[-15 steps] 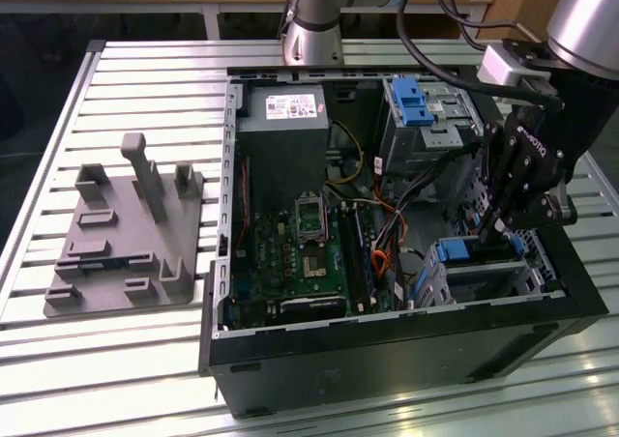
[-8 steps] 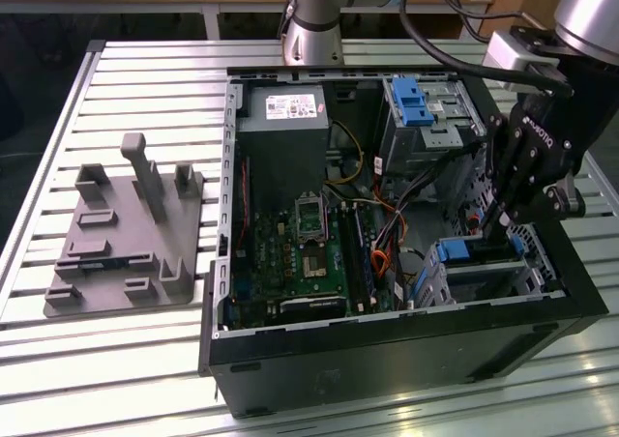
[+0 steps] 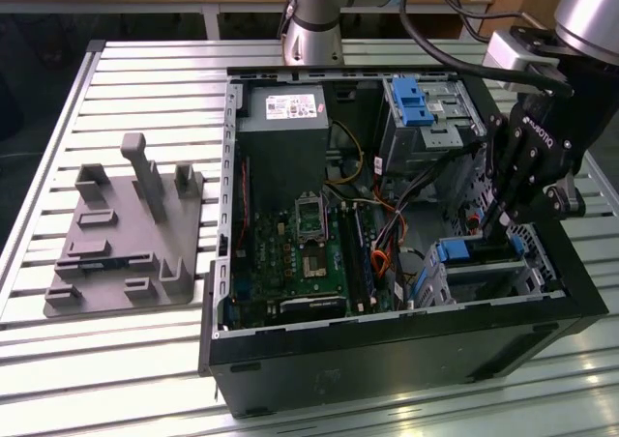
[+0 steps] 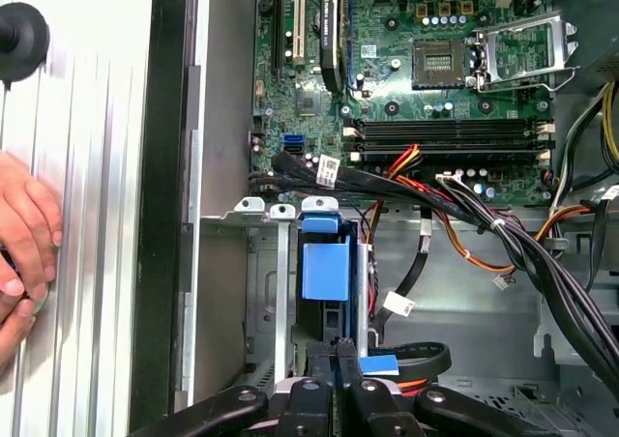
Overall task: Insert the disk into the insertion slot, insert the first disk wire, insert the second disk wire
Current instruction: 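Insert the second disk wire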
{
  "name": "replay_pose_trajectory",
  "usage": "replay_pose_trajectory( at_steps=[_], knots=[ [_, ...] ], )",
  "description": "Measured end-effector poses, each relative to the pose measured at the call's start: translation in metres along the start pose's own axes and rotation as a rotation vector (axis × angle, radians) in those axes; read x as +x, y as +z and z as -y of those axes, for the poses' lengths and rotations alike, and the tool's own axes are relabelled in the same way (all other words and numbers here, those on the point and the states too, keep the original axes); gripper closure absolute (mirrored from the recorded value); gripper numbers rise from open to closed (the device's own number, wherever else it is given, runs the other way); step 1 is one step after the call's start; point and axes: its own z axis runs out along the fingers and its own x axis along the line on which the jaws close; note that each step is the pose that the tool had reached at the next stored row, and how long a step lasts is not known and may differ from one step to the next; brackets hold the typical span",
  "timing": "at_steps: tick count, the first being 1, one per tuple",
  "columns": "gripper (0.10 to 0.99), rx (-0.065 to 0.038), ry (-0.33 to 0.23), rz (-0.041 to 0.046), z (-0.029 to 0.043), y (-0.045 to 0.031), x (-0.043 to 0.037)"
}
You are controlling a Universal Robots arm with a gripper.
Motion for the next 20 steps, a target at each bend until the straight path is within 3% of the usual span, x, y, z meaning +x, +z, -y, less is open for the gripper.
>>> replay_pose_trajectory(
  at_steps=[4, 9, 20],
  knots=[
    [0.941, 0.000, -0.001, 0.0068, 0.0000, 0.0000, 0.0000],
    [0.941, 0.000, -0.003, 0.0284, 0.0001, 0.0001, 0.0003],
    [0.941, 0.000, -0.003, 0.0286, -0.0002, 0.0012, 0.0021]
  ],
)
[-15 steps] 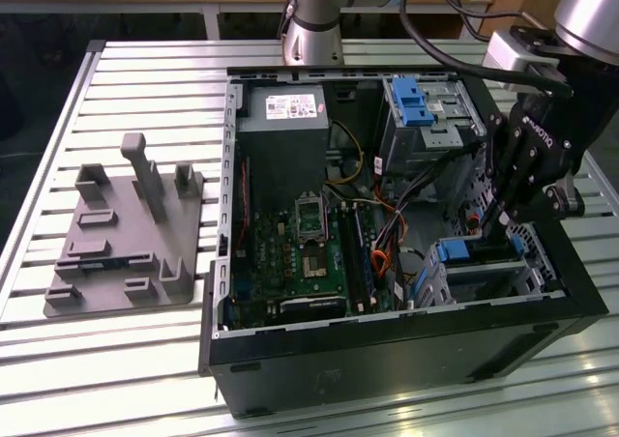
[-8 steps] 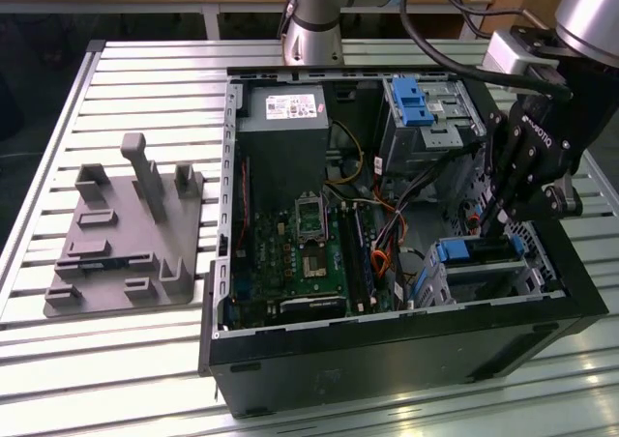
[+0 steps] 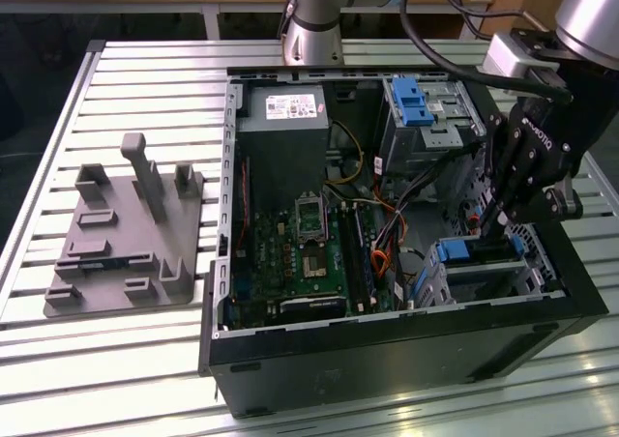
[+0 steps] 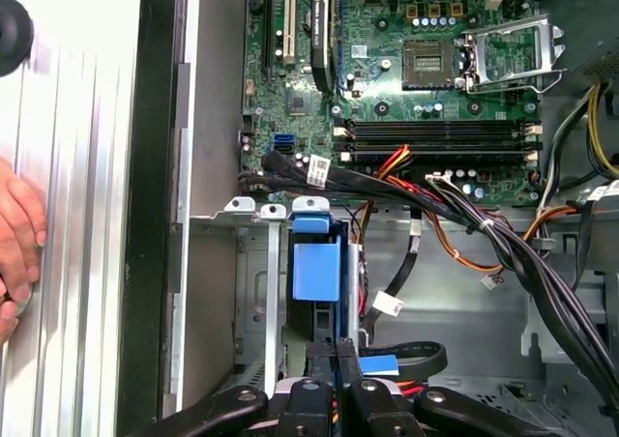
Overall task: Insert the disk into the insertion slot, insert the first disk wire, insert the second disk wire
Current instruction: 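Insert the second disk wire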
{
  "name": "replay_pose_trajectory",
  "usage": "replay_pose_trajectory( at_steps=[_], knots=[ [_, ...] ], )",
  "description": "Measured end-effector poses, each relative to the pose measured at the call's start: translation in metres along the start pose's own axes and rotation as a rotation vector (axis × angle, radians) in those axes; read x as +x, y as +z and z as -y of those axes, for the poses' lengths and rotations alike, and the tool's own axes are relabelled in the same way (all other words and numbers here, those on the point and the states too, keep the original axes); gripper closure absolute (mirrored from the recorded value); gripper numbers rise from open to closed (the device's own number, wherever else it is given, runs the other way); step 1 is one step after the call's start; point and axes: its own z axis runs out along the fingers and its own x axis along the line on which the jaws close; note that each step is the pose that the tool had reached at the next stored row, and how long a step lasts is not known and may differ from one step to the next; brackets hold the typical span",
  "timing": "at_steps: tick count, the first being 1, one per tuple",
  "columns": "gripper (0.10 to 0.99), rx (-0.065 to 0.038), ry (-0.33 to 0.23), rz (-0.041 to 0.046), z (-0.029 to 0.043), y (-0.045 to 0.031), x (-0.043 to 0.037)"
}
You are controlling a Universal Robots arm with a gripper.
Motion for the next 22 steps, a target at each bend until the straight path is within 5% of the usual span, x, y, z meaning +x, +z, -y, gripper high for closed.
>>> replay_pose_trajectory(
  at_steps=[22],
  knots=[
    [0.941, 0.000, 0.000, -0.0001, 0.0005, 0.0061, 0.0020]
  ],
)
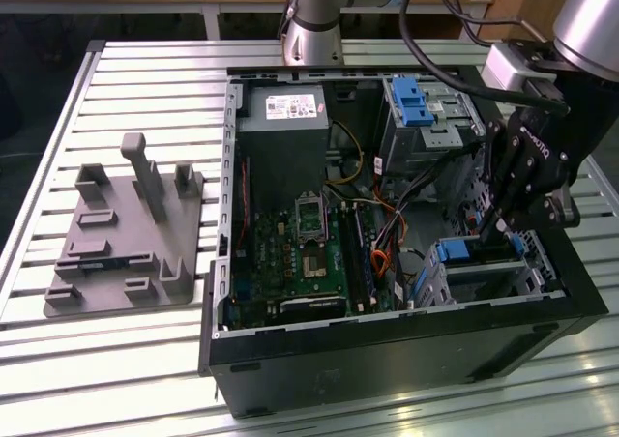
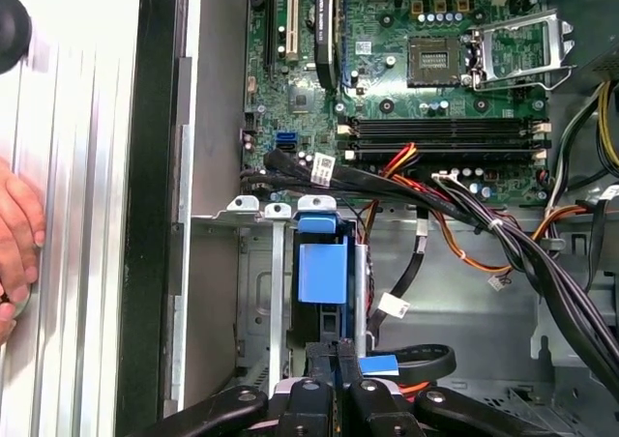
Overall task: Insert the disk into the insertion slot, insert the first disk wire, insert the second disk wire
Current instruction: 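Insert the second disk wire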
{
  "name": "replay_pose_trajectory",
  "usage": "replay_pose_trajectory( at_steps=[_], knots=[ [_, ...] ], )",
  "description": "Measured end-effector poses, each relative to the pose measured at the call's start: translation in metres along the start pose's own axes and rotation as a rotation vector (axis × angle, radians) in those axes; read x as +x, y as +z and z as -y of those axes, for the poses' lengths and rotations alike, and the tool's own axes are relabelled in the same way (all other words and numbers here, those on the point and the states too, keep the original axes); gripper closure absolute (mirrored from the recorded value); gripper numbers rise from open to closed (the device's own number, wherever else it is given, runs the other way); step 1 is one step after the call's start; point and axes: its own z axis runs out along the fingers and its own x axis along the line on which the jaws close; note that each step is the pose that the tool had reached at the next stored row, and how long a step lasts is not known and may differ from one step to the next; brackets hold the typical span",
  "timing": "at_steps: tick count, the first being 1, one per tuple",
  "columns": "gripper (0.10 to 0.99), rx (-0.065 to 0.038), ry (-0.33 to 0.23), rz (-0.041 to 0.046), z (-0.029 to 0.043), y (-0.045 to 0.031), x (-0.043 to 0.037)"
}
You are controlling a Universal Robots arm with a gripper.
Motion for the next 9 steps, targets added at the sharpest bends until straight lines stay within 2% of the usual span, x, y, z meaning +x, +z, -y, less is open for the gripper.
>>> replay_pose_trajectory(
  at_steps=[9],
  knots=[
    [0.941, 0.000, 0.000, 0.0004, 0.0012, 0.0022, 0.0000]
  ],
)
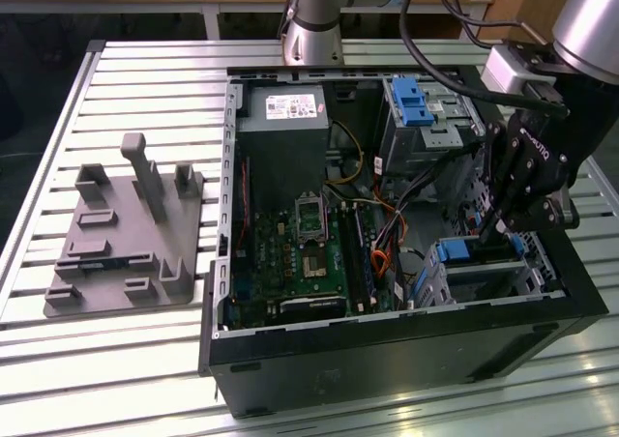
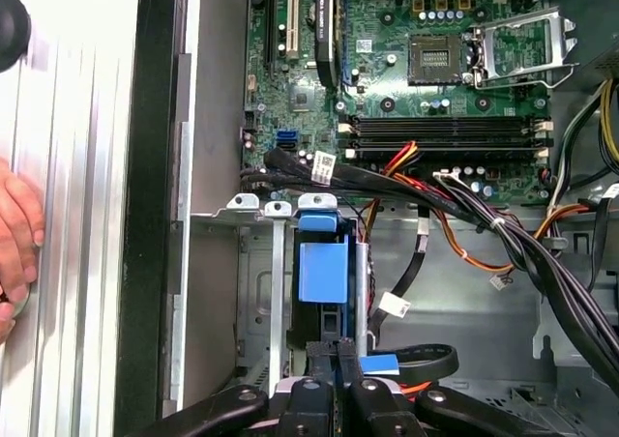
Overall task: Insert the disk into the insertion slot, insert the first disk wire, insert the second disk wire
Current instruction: 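Insert the second disk wire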
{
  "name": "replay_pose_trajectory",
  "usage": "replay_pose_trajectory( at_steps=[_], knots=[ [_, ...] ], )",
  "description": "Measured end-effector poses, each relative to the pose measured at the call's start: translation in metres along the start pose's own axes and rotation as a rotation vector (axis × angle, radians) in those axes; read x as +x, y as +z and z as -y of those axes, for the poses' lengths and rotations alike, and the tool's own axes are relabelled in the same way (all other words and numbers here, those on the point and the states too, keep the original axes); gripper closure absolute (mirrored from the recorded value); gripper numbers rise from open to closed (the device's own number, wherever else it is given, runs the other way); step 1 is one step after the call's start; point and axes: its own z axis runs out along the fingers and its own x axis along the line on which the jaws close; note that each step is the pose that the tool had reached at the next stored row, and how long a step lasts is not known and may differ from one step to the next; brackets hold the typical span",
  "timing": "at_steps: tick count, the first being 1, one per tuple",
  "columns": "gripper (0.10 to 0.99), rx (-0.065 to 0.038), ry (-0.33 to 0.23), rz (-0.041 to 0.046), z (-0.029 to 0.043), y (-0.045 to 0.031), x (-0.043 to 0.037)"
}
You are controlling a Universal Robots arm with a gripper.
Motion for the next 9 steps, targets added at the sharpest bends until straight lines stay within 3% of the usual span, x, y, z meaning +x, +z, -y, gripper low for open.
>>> replay_pose_trajectory(
  at_steps=[9],
  knots=[
    [0.941, 0.000, 0.000, -0.0011, 0.0009, 0.0034, 0.0006]
  ],
)
